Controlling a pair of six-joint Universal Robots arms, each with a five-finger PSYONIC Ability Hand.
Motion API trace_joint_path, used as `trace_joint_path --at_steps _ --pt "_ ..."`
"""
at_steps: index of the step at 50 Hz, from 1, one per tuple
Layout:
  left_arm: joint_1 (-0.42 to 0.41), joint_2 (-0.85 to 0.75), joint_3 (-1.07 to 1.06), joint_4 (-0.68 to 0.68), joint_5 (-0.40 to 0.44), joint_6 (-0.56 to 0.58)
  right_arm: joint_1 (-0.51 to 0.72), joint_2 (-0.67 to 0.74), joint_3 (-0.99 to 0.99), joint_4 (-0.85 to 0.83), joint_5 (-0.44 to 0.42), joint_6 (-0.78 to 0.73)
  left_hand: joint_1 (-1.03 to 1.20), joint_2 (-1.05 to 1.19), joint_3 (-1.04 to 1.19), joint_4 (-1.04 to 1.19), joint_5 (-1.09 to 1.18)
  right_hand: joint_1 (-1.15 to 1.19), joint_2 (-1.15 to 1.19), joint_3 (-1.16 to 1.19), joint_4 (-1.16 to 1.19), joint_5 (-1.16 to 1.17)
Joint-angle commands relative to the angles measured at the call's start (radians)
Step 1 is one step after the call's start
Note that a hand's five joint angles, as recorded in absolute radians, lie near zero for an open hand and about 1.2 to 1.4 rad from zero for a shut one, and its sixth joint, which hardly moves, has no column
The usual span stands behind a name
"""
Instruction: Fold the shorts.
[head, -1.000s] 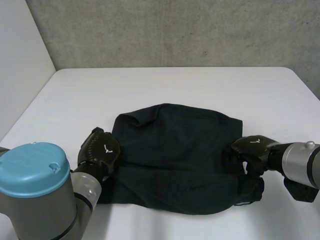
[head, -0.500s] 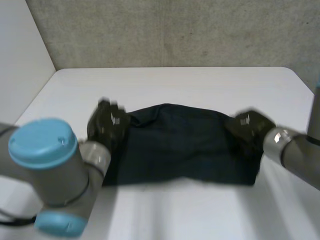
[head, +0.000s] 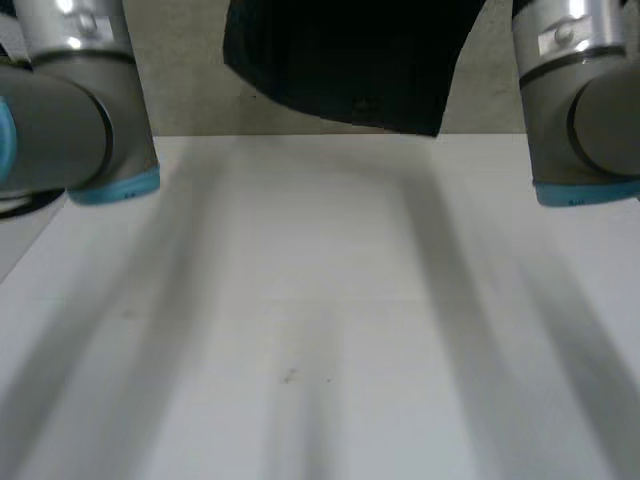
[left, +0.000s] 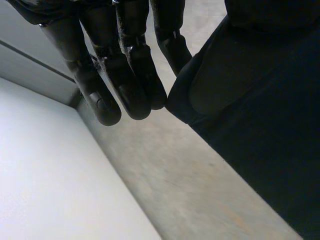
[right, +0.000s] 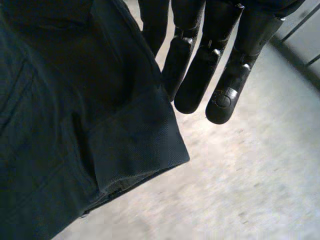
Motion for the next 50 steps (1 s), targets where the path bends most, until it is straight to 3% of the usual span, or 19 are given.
trace_joint_path --at_steps 1,11,15,21,27,31,34,38,41,44,50 --pt "-0.002 0.0 -0.196 -0.062 -0.019 -0.052 0.002 0.064 0.077 0.143 -0.051 0.033 0.262 0.196 0.203 0.193 0.245 0.422 0.218 0.218 0.204 0.241" --pt "-0.036 -0.152 -0.378 -0.291 -0.038 -0.102 0.007 0.293 0.114 0.485 -0.099 0.0 0.262 0.196 0.203 0.193 0.245 0.422 0.218 0.218 0.204 0.241" --pt "-0.038 -0.108 -0.407 -0.407 -0.039 -0.104 0.002 0.281 0.13 0.57 -0.093 -0.005 0.262 0.196 0.203 0.193 0.245 0.422 0.218 0.218 0.204 0.241" --pt "-0.036 0.038 -0.456 -0.594 -0.038 -0.099 -0.004 0.131 0.189 0.695 -0.082 0.003 0.262 0.196 0.203 0.193 0.245 0.422 0.218 0.218 0.204 0.241" --pt "-0.042 0.252 -0.563 -0.889 -0.033 -0.084 -0.006 -0.02 0.274 0.922 -0.083 0.0 0.262 0.196 0.203 0.193 0.245 0.422 0.218 0.218 0.204 0.241" --pt "-0.047 0.43 -0.657 -1.137 -0.024 0.008 0.004 -0.144 0.346 1.116 -0.082 -0.033 0.262 0.196 0.203 0.193 0.245 0.422 0.218 0.218 0.204 0.241" --pt "-0.048 0.527 -0.709 -1.22 -0.018 0.085 -0.004 -0.227 0.427 1.275 -0.083 -0.129 0.262 0.196 0.203 0.193 0.245 0.422 0.218 0.218 0.204 0.241" --pt "-0.082 0.639 -0.76 -1.234 0.018 0.163 -0.009 -0.288 0.525 1.357 -0.083 -0.296 0.262 0.196 0.203 0.193 0.245 0.422 0.218 0.218 0.204 0.241" --pt "-0.087 0.661 -0.767 -1.214 0.044 0.181 -0.007 -0.293 0.545 1.336 -0.079 -0.326 0.262 0.196 0.203 0.193 0.245 0.422 0.218 0.218 0.204 0.241" --pt "-0.087 0.613 -0.752 -1.152 0.056 0.177 -0.007 -0.282 0.542 1.291 -0.083 -0.294 0.262 0.196 0.203 0.193 0.245 0.422 0.218 0.218 0.204 0.241" --pt "-0.087 0.363 -0.651 -0.894 0.038 0.186 -0.009 -0.203 0.498 1.144 -0.048 -0.237 0.262 0.196 0.203 0.193 0.245 0.422 0.218 0.218 0.204 0.241"
